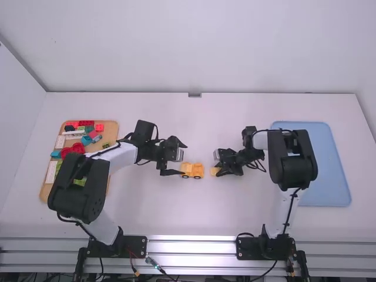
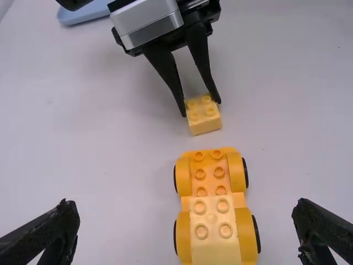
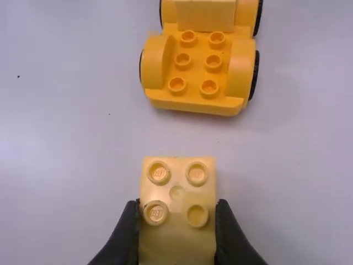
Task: Assemble lego blocks to make yellow taxi
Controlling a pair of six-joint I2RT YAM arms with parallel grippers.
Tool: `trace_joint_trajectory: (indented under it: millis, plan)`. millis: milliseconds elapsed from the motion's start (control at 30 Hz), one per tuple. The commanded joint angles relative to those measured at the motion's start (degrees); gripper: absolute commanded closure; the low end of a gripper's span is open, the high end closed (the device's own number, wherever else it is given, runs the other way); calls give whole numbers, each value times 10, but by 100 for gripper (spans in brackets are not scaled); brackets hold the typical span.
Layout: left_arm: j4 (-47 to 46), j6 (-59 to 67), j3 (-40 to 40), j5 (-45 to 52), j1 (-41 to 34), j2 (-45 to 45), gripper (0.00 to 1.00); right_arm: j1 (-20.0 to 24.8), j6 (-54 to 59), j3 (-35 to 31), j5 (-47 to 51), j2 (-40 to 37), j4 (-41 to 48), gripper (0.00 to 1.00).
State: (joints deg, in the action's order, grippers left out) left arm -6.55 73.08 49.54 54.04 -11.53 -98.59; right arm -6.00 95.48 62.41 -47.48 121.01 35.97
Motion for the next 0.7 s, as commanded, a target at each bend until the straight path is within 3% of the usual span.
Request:
trace_joint_trajectory:
  millis: [0, 100, 300, 367, 667]
  plan:
    - [-5, -3, -3, 21, 2, -2, 1, 0, -26, 6, -7, 8, -3, 94]
    - [-10, -3, -3, 23, 2, -2, 1, 1, -62, 6, -35, 7, -27, 91]
    - [-25, -3, -3, 21, 2, -2, 1, 3, -118, 6, -53, -17, -43, 95]
    - [-32, -3, -3, 14, 2, -2, 1, -7, -151, 6, -44, -37, -58, 99]
    - [5, -5, -40, 16, 2, -2, 1, -67, -229, 5, 25, -116, -69, 100]
